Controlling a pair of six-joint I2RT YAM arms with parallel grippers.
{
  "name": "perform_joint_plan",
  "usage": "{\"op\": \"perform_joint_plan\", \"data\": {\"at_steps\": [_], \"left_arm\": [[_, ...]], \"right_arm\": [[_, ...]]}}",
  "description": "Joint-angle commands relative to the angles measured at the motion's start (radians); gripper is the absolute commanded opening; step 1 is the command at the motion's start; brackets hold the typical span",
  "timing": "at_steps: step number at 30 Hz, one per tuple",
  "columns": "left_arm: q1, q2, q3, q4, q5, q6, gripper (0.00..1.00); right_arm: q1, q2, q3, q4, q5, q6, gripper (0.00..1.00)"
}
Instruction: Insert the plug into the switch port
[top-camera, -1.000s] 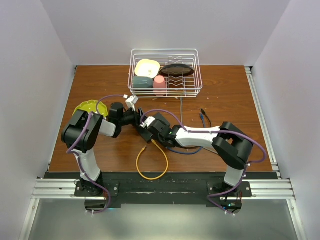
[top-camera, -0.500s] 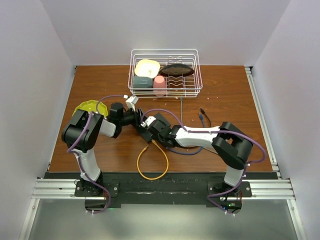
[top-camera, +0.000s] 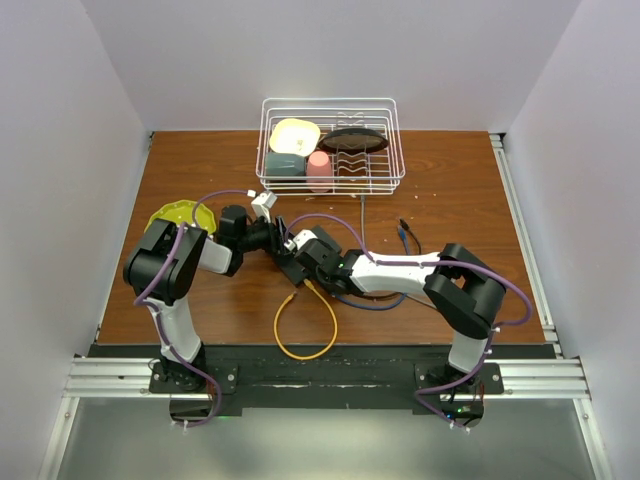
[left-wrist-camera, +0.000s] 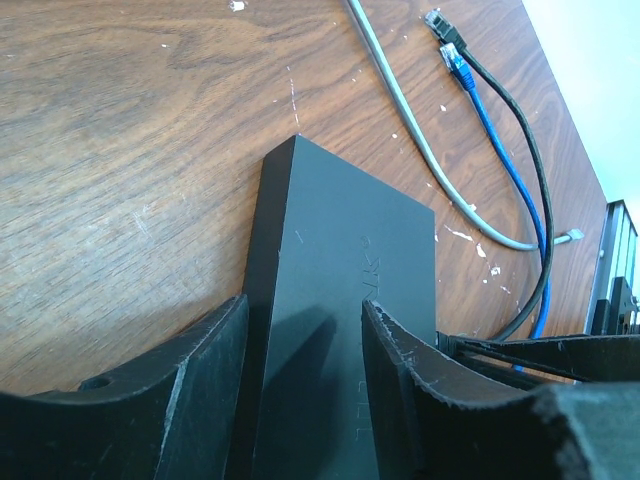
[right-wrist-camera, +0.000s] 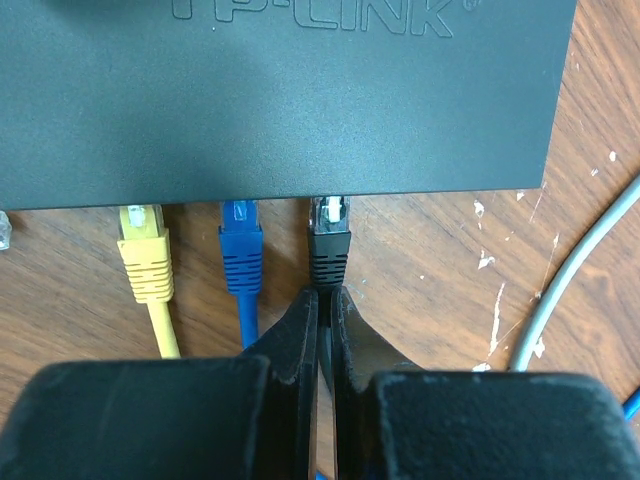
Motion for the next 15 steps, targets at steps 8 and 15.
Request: {"op": "perform_joint_plan", "data": {"at_steps": [8, 15], "left_arm": [[-0.021, -0.002, 0.001, -0.017, 0.105, -0.002, 0.51], [-0.021, -0.007, -0.002, -0.023, 0.106, 0.004, 0.50]], "right_arm": [[0.004, -0.019, 0.038, 0.164, -0.039, 0.074, 0.00], [0.004, -0.033, 0.026, 0.218, -0.028, 0.093, 0.00]]}}
